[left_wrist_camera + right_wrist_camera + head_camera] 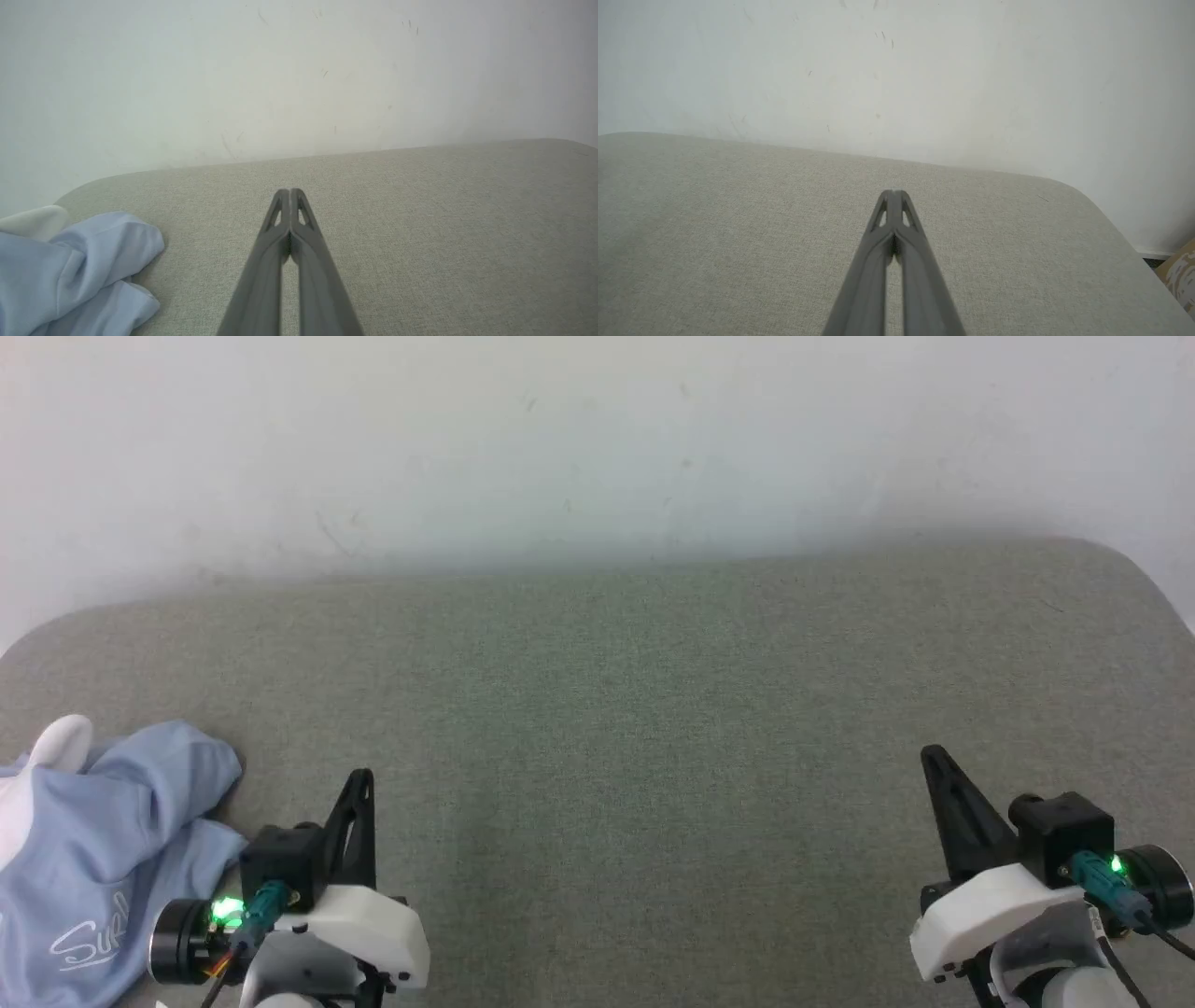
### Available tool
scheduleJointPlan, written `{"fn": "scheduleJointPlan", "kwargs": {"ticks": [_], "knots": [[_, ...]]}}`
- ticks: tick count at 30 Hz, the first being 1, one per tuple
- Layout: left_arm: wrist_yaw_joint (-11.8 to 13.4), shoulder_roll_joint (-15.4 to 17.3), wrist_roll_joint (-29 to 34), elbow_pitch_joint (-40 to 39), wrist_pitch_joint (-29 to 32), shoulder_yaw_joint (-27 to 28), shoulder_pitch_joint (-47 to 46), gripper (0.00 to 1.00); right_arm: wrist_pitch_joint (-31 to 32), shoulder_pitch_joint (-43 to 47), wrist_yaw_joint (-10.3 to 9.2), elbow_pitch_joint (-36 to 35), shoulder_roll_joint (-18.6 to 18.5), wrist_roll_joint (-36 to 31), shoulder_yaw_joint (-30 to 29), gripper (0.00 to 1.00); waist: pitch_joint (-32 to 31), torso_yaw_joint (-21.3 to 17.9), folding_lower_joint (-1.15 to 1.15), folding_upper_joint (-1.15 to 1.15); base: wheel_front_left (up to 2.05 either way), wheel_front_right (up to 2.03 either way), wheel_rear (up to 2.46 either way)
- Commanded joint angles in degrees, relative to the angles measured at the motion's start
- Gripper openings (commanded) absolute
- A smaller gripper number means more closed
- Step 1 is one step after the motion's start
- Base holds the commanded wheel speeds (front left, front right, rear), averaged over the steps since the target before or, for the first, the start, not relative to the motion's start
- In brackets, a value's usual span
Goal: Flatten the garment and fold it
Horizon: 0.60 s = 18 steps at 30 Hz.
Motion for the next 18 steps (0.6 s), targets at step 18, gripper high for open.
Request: {"fn": "scheduleJointPlan", "kwargs": {"ticks": [18], "knots": [[0.4,-0.1,0.4,-0.3,0.0,-0.1,-0.7,0.0,0.0,-0.8,-0.06,0.1,0.2,-0.4,0.0,0.0,0.0,0.0,0.0,0.0,0.0,0.0,0.0]]}}
